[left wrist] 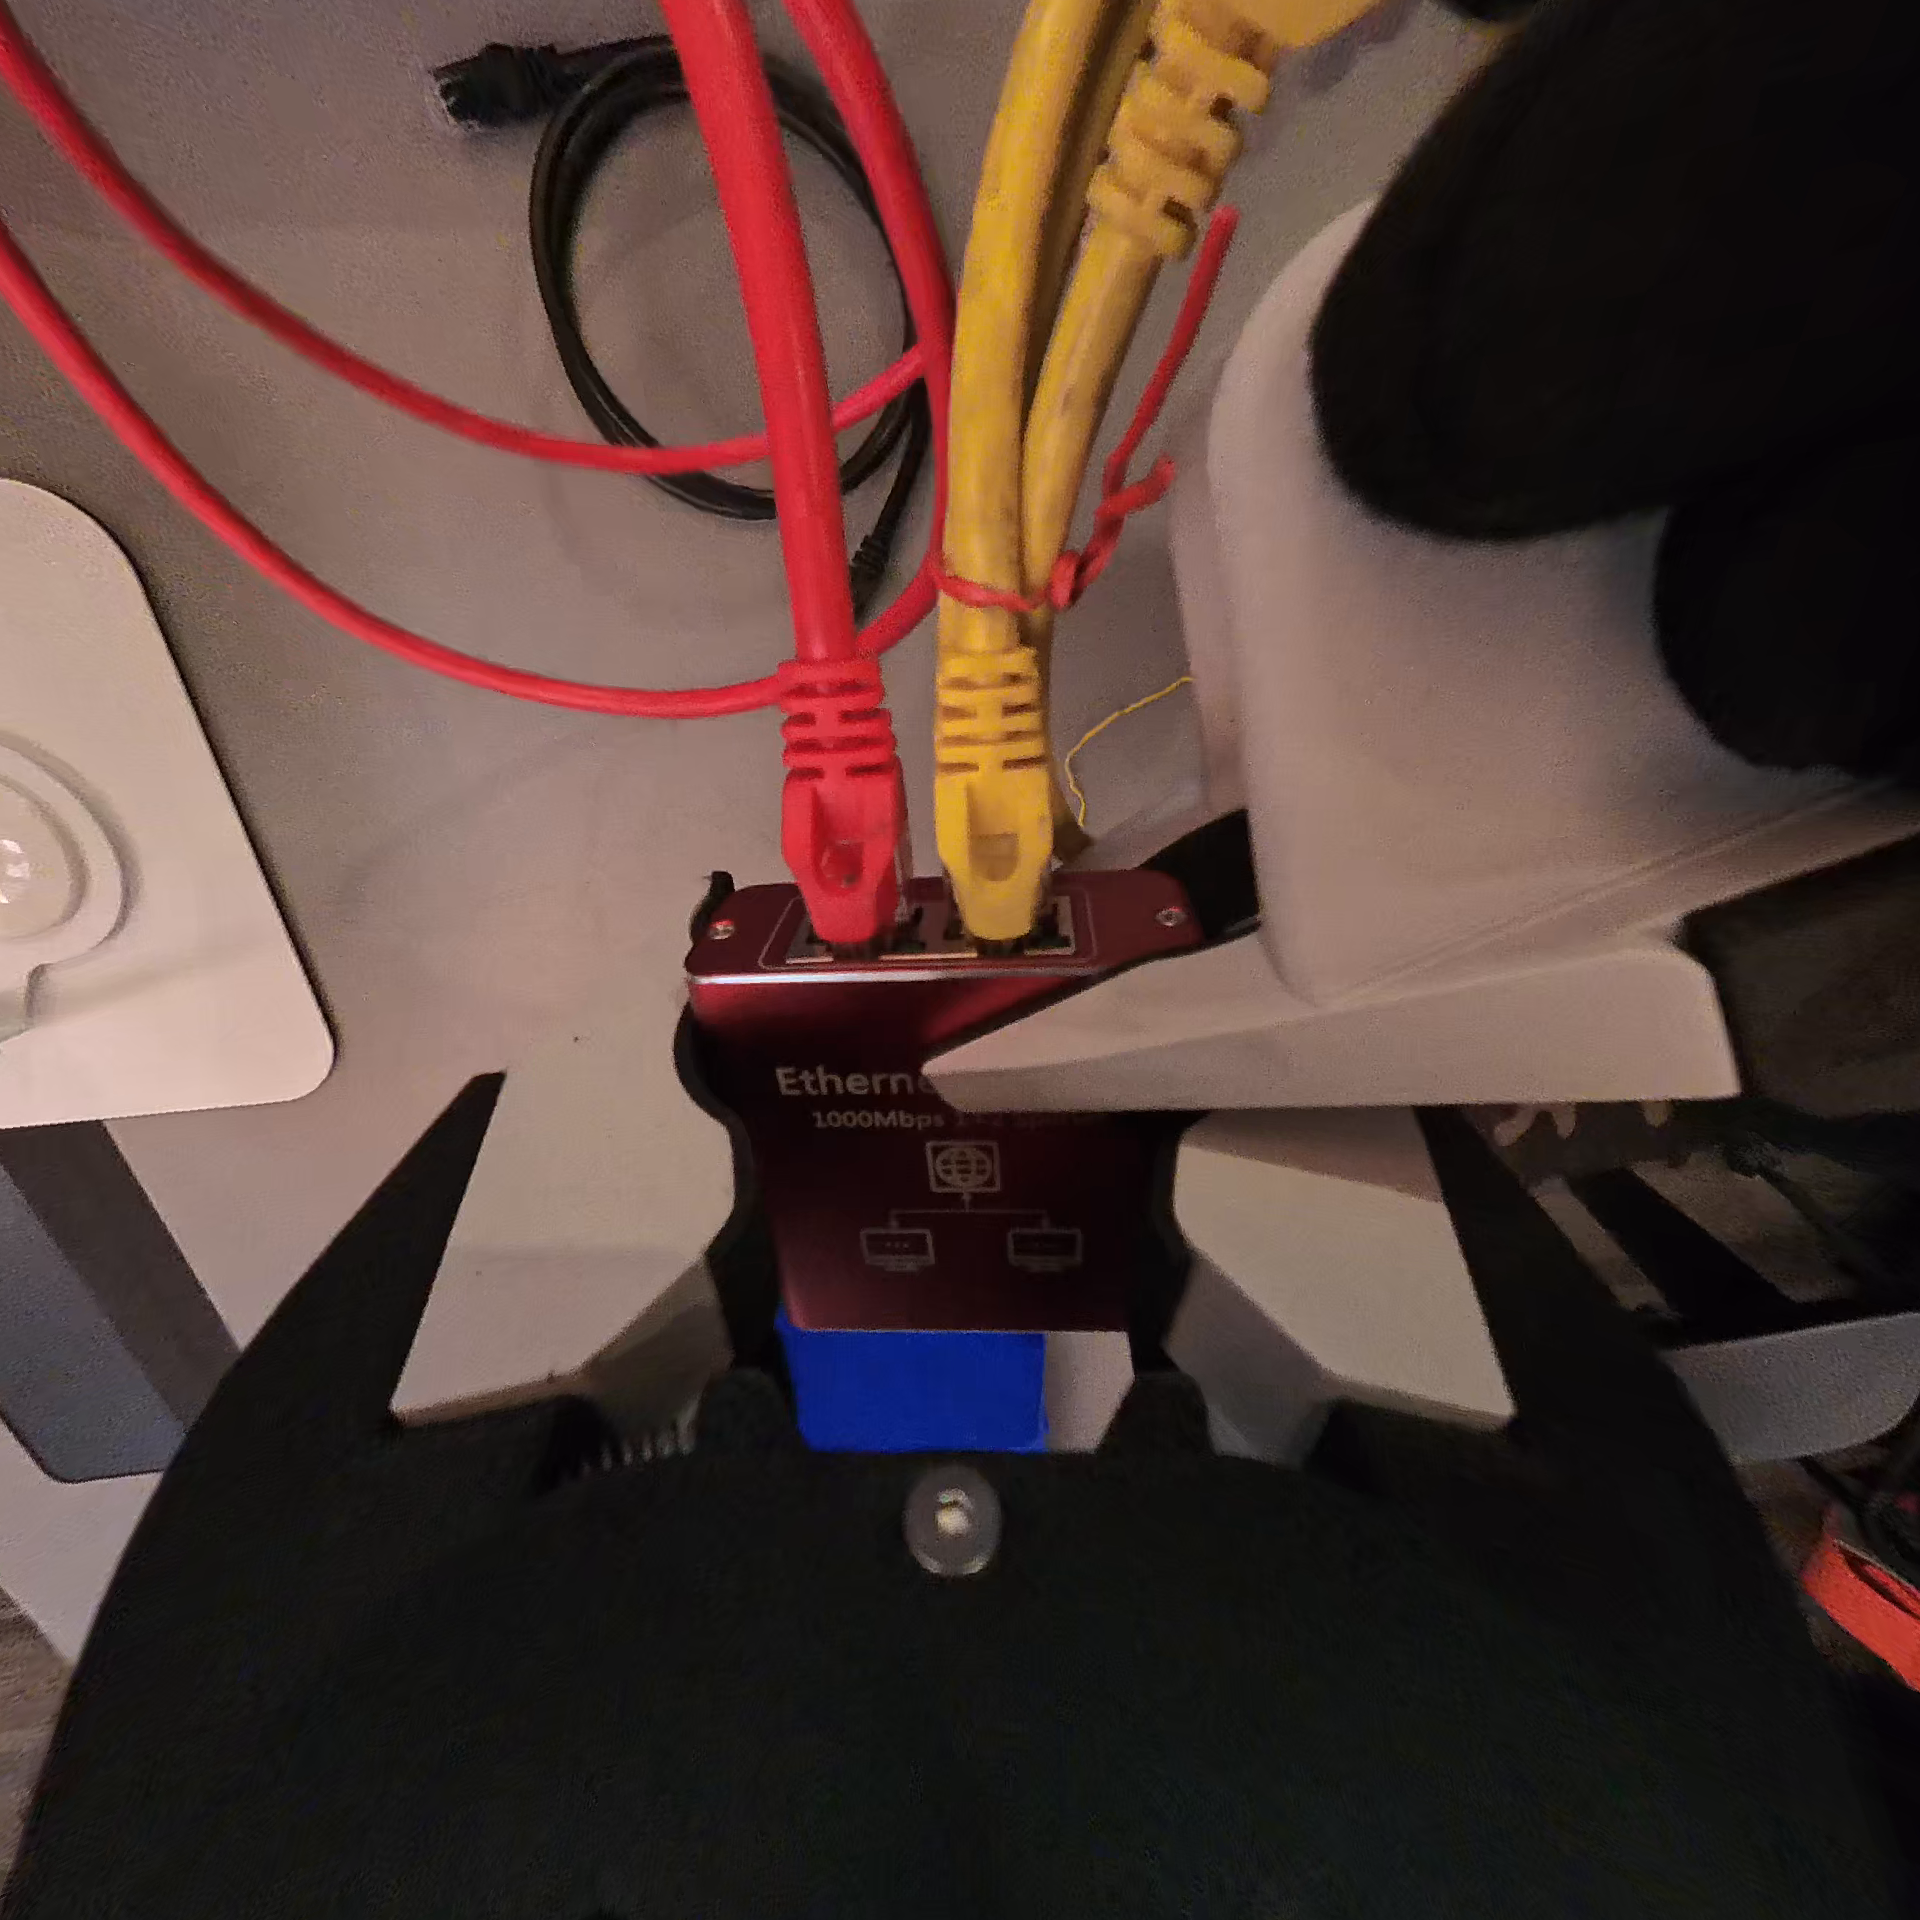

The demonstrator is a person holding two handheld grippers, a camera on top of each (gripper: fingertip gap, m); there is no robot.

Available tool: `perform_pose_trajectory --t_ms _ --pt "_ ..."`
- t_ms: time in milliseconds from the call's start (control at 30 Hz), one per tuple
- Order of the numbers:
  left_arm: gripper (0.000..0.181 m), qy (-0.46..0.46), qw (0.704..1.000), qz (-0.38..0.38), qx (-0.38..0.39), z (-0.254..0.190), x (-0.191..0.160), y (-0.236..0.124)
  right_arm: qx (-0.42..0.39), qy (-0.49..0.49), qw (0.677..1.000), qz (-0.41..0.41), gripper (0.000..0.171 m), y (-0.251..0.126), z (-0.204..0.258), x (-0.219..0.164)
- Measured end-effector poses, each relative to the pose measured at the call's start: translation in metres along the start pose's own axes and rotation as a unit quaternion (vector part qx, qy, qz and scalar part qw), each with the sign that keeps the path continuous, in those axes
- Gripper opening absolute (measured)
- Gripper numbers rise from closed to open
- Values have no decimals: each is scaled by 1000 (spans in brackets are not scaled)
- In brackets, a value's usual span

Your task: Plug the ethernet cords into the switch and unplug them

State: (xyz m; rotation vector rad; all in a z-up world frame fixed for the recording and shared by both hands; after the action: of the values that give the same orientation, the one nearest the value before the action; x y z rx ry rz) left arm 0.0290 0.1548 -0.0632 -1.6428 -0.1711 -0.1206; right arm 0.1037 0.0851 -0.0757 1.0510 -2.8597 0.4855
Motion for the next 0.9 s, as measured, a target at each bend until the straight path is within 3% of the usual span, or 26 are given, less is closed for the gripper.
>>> perform_pose_trajectory --t_ms 100,200,300,333,467,600,667,900 --pt "82 -14 1000 -24 -8 4 0 -2 -7 5 1000 3 28 -2 -4 -3" --pt "82 -31 998 -43 -17 11 -6 -6 -19 21 1000 -6 44 -11 -11 -10" --pt "81 -38 997 -61 -36 13 -10 -11 15 66 996 -57 17 -21 -14 -21" --pt "81 -35 997 -62 -43 11 -10 -13 27 85 994 -68 15 -22 -16 -25" --pt "82 -30 997 -55 -56 9 -7 -15 69 139 980 -123 15 -28 -27 -30" --pt "82 -27 997 -38 -58 6 -4 -17 79 156 977 -125 20 -28 -38 -29" --pt "82 -27 997 -33 -60 4 -2 -17 74 129 984 -103 26 -24 -37 -29" --pt "82 -26 997 -24 -66 1 2 -15 73 61 992 -78 14 -18 -32 -26"
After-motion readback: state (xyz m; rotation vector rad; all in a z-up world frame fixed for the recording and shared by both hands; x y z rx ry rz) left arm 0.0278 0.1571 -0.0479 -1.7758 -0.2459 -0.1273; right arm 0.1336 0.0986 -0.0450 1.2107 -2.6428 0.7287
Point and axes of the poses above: each gripper's, where its closed fingertips meet, y out along the fingers, x out of its top, z = x × y across the jaws, the point moved 10 cm from there along -y, back along the fingers, and after that the axes turned 8 degrees about y, right-handed, at the moved point
